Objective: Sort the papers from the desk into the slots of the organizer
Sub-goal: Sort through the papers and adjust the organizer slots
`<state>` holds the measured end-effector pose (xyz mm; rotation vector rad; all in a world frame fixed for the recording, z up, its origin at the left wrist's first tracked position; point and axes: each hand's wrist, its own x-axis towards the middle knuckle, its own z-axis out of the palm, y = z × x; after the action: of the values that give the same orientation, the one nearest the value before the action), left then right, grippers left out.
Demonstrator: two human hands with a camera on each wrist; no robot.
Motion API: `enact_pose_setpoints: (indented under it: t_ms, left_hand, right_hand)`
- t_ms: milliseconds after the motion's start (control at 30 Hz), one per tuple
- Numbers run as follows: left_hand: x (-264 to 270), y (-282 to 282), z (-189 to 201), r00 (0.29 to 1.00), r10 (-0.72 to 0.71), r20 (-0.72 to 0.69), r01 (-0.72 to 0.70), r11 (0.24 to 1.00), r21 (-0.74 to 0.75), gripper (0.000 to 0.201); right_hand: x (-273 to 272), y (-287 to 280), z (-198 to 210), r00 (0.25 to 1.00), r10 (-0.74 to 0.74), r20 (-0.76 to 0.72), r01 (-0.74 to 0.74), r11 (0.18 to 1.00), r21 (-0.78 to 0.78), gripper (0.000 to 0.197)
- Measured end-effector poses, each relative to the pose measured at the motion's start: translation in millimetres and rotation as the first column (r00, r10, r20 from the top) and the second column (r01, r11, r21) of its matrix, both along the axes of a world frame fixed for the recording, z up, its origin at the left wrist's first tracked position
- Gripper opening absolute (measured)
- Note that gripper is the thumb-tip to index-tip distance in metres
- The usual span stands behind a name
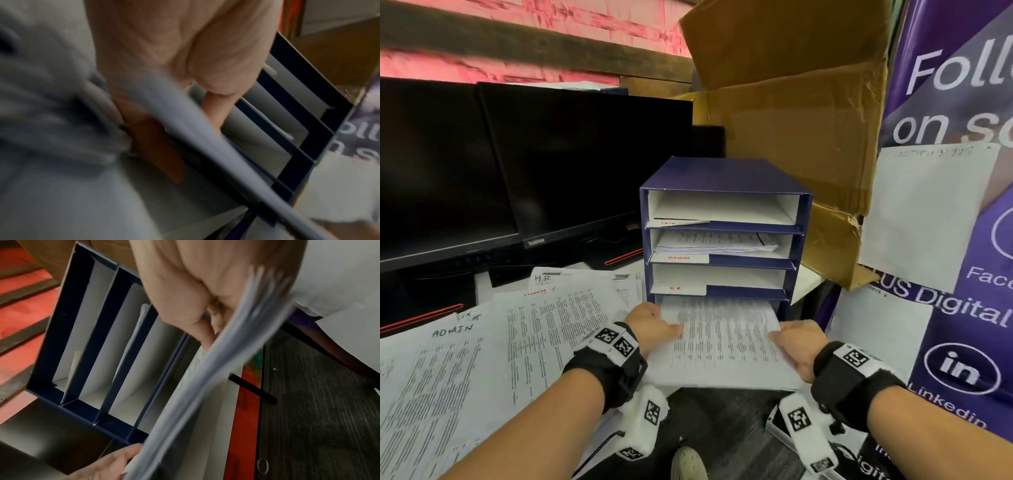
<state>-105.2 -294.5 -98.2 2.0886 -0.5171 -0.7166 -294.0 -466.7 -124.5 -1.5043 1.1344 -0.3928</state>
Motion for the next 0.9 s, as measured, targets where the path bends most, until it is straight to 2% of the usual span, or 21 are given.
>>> enact_pose_setpoints:
  t_ms: [67, 100, 133, 200, 267, 367, 433, 500, 533, 600, 700, 800, 867, 900]
  left_hand:
    - [-3, 4, 0, 0.996, -0.043, -0.081, 0.044, 0.999, 0.008, 0.045]
    - [-4, 5, 0, 0.994, -0.045, -0.104, 0.044, 0.999, -0.011, 0.036]
    - [-4, 6, 0, 0.995, -0.047, -0.093, 0.044, 0.998, -0.039, 0.03]
    - [-1, 2, 0, 0.998, -0.004, -0.067, -0.003, 0.993, -0.114, 0.024]
    - [2, -2, 1, 0.991, 0.072, -0.11, -0.091, 0.981, -0.172, 0.022]
    - [6, -9, -1, 0.987, 0.102, -0.121, -0.125, 0.971, -0.204, 0.02]
    - [5, -14, 1, 0.994, 0.057, -0.097, -0.074, 0.981, -0.177, 0.031]
    - [3, -15, 5, 0.997, -0.004, -0.078, -0.007, 0.991, -0.131, 0.061]
    - [5, -15, 7, 0.999, -0.028, -0.028, 0.026, 0.997, -0.072, 0.066]
    - [11, -15, 8, 0.996, -0.057, 0.066, 0.058, 0.998, -0.003, 0.061]
    - [14, -11, 10, 0.991, -0.094, 0.099, 0.095, 0.995, -0.006, 0.052]
    - [13, -5, 11, 0.988, -0.094, 0.125, 0.099, 0.995, -0.029, 0.038]
    - [13, 0, 14, 0.985, -0.074, 0.157, 0.09, 0.992, -0.093, 0.015]
    - [15, 5, 16, 0.986, -0.045, 0.159, 0.067, 0.988, -0.139, 0.015]
  right_hand:
    - [8, -7, -1, 0.996, -0.087, -0.005, 0.086, 0.994, -0.07, 0.01]
    - [10, -7, 3, 0.996, -0.093, 0.007, 0.093, 0.994, -0.052, 0.007]
    - [11, -4, 8, 0.997, -0.079, 0.015, 0.079, 0.997, -0.009, 0.013]
    - [8, 3, 16, 0.998, 0.062, 0.013, -0.063, 0.992, 0.107, 0.025]
    - [3, 11, 21, 0.967, 0.247, -0.063, -0.235, 0.96, 0.155, 0.03]
    - [3, 15, 21, 0.97, 0.244, -0.008, -0.242, 0.963, 0.118, 0.028]
    - [11, 14, 22, 0.978, 0.172, 0.119, -0.186, 0.976, 0.111, 0.023]
    - [22, 11, 21, 0.965, 0.072, 0.253, -0.117, 0.979, 0.168, 0.03]
    - [27, 10, 20, 0.954, 0.021, 0.301, -0.082, 0.978, 0.192, 0.034]
    - [36, 10, 16, 0.939, -0.039, 0.343, -0.038, 0.976, 0.214, 0.042]
    - [45, 6, 2, 0.94, -0.028, 0.34, -0.038, 0.982, 0.185, 0.051]
    - [49, 8, 0, 0.948, 0.036, 0.316, -0.083, 0.987, 0.135, 0.035]
    - [49, 12, 5, 0.956, 0.075, 0.285, -0.111, 0.987, 0.115, 0.026]
    - [49, 14, 7, 0.964, 0.093, 0.249, -0.118, 0.989, 0.088, 0.026]
